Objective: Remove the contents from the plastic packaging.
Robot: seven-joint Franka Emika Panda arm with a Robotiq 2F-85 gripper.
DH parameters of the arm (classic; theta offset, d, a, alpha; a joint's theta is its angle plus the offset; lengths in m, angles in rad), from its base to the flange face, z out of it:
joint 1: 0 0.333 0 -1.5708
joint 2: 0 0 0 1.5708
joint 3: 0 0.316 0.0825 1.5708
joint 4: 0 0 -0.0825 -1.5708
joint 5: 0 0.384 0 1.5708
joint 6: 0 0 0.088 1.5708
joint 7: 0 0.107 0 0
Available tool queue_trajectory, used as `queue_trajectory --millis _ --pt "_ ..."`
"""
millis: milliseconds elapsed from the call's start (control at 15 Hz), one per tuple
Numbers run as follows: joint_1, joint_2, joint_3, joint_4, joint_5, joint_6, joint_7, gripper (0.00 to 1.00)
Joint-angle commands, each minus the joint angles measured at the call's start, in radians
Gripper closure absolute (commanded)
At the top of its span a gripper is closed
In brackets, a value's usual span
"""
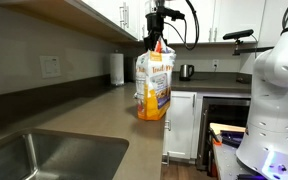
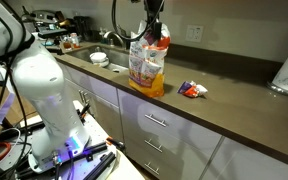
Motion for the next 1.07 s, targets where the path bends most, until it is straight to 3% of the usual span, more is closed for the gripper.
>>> queue_trajectory --millis 0,600,1000 --pt "-0.024 -0.061 0.024 -0.006 -0.041 0.000 0.024 1.00" --pt "-0.070 -0.156 0.004 -0.017 -0.078 0.056 0.004 1.00" --pt "-0.118 -0.110 -0.036 -0.009 -0.087 0.176 -0.018 1.00"
